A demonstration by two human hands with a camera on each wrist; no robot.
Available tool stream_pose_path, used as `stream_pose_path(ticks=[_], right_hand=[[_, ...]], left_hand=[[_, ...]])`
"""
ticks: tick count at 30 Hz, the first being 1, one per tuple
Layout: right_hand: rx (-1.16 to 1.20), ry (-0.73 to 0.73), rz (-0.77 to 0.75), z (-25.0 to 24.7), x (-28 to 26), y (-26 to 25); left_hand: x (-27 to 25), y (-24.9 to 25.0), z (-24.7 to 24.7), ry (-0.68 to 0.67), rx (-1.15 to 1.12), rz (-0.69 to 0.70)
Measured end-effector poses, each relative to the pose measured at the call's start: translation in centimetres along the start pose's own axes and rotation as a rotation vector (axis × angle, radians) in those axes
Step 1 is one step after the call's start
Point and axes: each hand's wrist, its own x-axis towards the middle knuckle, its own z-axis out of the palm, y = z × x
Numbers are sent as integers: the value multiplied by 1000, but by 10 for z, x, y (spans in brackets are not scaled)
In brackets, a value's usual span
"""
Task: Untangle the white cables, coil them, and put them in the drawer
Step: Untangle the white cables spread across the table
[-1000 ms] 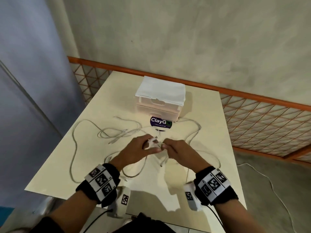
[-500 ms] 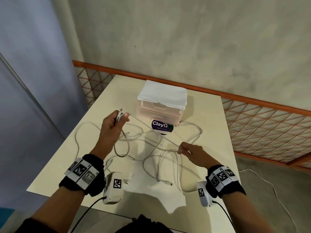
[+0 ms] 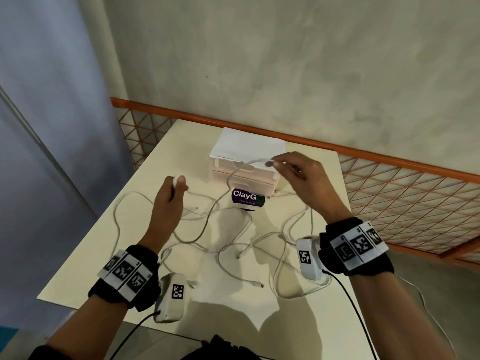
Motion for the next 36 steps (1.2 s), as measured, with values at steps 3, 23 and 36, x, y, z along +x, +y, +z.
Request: stream_pose_path(ticks=[3,23,36], right_hand=[[-19,-187,1,19,-3,-7],[-206,-472,560,-2,-135,105],[-260,-590,447,114,-171,104]], left_hand=[[-11,26,19,-209,-88,199],[-17,-27,-37,-1203,504,-60],[-57,-26,-43,-1100,422,-226]])
